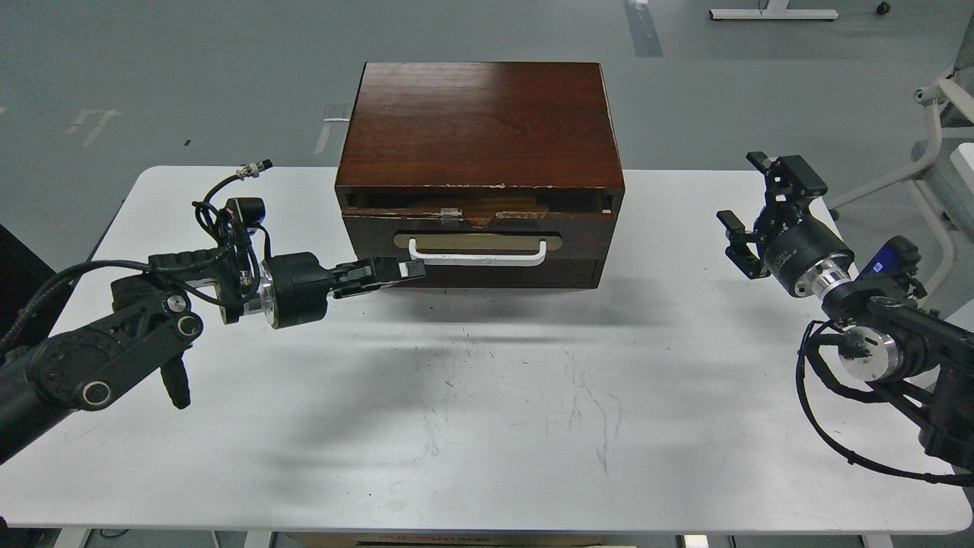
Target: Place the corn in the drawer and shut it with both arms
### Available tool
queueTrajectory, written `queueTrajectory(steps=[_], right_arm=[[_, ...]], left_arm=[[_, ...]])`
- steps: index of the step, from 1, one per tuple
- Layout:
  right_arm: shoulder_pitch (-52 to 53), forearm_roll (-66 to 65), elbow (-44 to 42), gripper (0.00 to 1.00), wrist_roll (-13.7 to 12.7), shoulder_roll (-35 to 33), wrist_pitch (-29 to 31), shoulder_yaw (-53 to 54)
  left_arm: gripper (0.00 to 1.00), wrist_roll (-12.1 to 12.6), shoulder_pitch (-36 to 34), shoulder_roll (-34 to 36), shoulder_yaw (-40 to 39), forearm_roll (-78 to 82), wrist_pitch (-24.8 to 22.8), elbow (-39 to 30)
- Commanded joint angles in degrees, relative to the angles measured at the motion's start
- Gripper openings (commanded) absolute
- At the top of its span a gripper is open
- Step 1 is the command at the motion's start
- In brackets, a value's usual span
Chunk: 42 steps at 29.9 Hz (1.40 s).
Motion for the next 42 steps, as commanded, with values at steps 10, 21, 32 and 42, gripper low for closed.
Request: queueTrajectory(steps=[10,21,32,42], right_arm=[[-0.1,-0.04,0.0,0.98,0.0,-0.07,-0.09,0.09],[-0.36,-0.04,0.0,0.97,0.0,0.02,-0.09,0.09],[-0.54,-0.04,0.0,0.98,0.0,0.01,-0.09,0.09],[-0.54,0.05,0.09,0.97,0.0,-0.07,-0.09,0.27]], left_arm=[[0.0,-0.07,-1.74,-2.51,0.08,-0.09,0.02,5.37],[0.0,-0.07,-2.09,-2.6,-0.01,-0.26,0.02,5.9],[0.0,-0.07,-2.88,-3.39,-0.01,-0.97,0.02,7.57],[0.0,-0.16,-3.06,-3.48,-0.01,-1.06,0.02,7.92]])
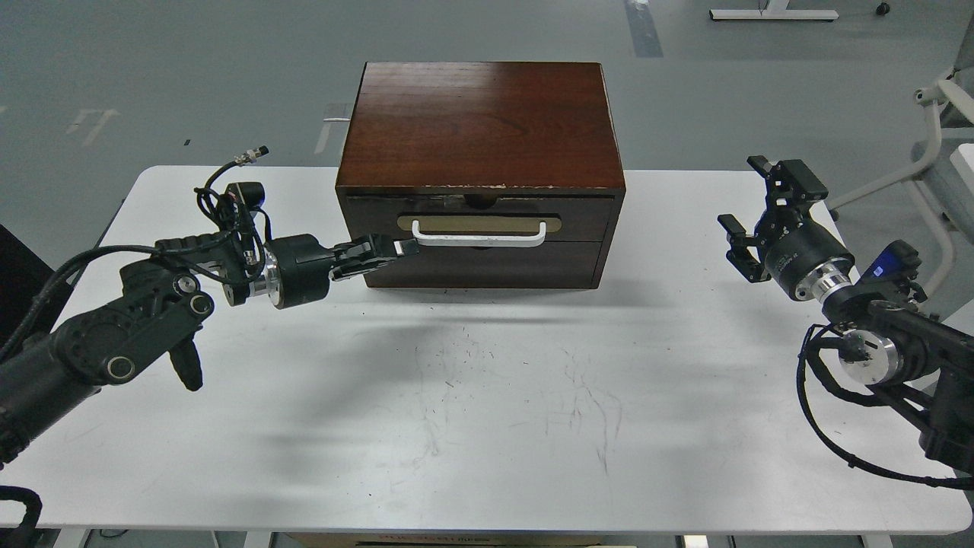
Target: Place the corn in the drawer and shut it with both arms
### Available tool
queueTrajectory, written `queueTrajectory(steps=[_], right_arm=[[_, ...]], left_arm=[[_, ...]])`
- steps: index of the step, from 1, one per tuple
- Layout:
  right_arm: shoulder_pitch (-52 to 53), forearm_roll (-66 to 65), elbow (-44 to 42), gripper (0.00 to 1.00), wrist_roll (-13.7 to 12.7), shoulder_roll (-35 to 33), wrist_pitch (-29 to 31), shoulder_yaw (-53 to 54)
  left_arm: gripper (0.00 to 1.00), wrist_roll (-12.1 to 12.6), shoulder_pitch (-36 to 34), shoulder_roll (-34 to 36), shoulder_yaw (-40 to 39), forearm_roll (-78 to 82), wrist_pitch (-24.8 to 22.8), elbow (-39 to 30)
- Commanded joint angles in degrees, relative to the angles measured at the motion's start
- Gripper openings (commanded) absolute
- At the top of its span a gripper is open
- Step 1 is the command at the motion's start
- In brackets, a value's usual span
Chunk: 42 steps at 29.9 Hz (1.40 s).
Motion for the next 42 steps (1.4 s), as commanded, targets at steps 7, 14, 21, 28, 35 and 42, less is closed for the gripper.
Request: queueTrajectory(steps=[7,14,21,28,35,42], right_arm=[[0.0,0.04,0.05,0.98,0.0,-0.06,0.01,0.26],[0.0,0.04,0.05,0.97,0.0,-0.06,0.01,0.44],[0.0,0.04,0.05,0.98,0.0,0.02,0.01,0.44],[0.0,-0.05,-0.21,0.98,0.0,0.73,-0.43,0.53],[0.0,-0.05,-0.3,1.0,0.0,1.43,-0.7,0.44],[0.0,0.04,-1.0,1.0,0.0,2.04,-0.7,0.53]], left_arm=[[0.0,-0.53,-0.08,1.66,0.08,-3.94,-0.01,-2.6],[0.4,-0.84,0.71,10.36,-0.62,-21.06,-0.01,-10.51],[0.99,-0.79,0.71,19.58,-1.24,-49.0,-0.01,-11.05],[0.99,-0.84,4.31,22.5,-1.33,-58.7,-0.01,-5.25],[0.99,-0.84,12.04,21.27,-1.15,-63.19,-0.01,0.46],[0.99,-0.84,14.95,18.46,-1.24,-66.79,-0.01,3.19]])
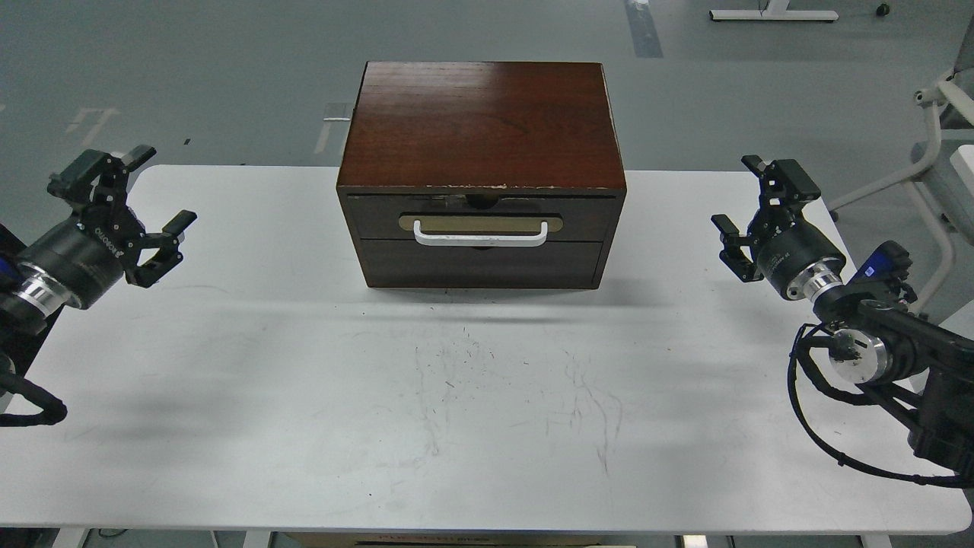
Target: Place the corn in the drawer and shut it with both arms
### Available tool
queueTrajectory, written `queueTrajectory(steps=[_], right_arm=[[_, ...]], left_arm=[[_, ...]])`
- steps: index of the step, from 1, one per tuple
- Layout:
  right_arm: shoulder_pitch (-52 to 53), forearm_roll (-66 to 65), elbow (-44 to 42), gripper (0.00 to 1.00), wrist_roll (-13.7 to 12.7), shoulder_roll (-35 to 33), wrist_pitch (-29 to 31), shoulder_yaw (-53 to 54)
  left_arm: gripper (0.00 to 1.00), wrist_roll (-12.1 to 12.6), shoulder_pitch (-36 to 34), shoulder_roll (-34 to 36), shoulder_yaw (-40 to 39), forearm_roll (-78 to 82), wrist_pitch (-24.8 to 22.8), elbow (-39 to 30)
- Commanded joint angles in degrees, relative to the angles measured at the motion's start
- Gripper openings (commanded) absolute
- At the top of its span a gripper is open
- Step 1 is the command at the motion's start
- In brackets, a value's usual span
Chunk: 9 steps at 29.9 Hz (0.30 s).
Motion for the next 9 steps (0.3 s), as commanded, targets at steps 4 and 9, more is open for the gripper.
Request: queueTrajectory(steps=[4,9], right_arm=[[0.0,0.09,-0.15,1.0,0.0,0.45,0.01,-0.08],[0.0,0.18,0.12,1.0,0.0,0.45,0.01,-0.08]], left_arm=[[0.99,-0.01,1.18,-1.32,-0.1,-1.61,0.0,0.45],[0.99,0.04,1.18,-1.94,-0.11,-1.61,0.0,0.45]])
